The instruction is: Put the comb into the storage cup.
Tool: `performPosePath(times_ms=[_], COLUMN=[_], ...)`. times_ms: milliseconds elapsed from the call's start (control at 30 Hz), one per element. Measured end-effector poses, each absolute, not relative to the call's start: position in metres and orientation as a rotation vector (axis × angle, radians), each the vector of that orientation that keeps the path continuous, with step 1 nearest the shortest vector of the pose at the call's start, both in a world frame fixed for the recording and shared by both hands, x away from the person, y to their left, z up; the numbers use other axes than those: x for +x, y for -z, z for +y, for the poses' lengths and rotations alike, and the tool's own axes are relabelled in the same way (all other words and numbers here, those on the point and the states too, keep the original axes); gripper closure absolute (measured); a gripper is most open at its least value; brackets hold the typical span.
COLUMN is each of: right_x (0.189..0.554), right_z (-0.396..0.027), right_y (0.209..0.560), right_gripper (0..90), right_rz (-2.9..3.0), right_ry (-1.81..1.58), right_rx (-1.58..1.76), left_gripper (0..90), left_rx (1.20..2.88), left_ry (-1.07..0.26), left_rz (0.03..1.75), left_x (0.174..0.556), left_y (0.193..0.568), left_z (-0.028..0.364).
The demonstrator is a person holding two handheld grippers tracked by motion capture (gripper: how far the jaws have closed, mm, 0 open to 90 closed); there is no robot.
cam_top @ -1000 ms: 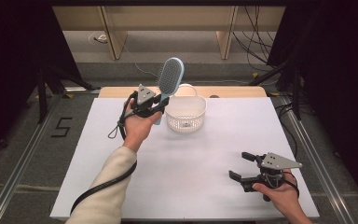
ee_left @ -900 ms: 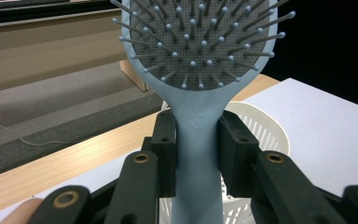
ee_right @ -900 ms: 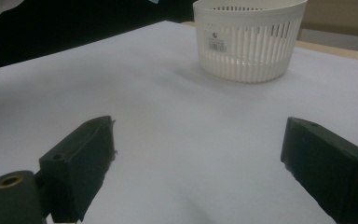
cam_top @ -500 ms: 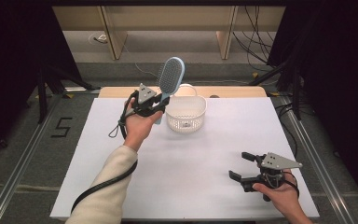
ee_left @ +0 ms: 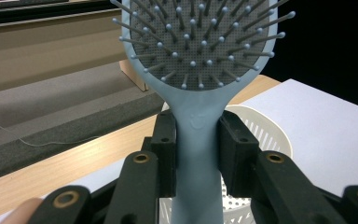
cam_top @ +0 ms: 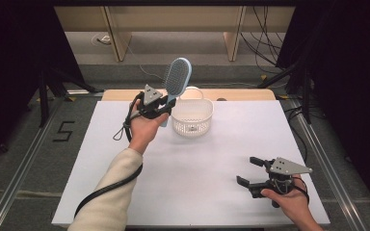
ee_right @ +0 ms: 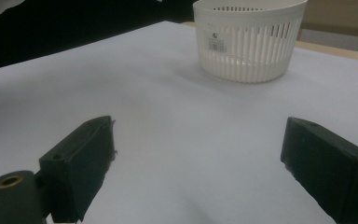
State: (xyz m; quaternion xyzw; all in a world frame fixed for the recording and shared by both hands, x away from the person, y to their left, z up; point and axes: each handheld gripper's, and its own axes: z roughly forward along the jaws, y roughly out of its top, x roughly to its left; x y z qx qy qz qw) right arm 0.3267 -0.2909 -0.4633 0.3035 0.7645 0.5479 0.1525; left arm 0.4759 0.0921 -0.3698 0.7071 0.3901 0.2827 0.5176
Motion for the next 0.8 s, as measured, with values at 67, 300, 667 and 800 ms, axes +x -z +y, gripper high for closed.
performPosePath(times_ms=[67,300,667,800], right_x=[0.3267,0.3268,0.3267,0.3268], right_z=[-0.2909,-0.2909,-0.2910,-0.2911], right_y=[0.4633,0.4633,0.4632,0.4633], right_gripper=[10.7,10.7,10.7,10.7], right_rz=[2.194,2.194,2.194,2.193], right_ry=[-1.571,-1.573,-1.572,-1.573], right_rx=[0.868,0.869,0.869,0.870], left_gripper=[69.7,69.7,69.7,69.7], left_rx=[1.699,1.697,1.697,1.697], left_ry=[-0.679,-0.681,-0.684,-0.686], left_rz=[0.933,0.932,0.932,0.933], left_x=[0.4765,0.4780,0.4804,0.4812], left_y=[0.3696,0.3682,0.3669,0.3663], left_z=[0.0918,0.0913,0.0910,0.0908])
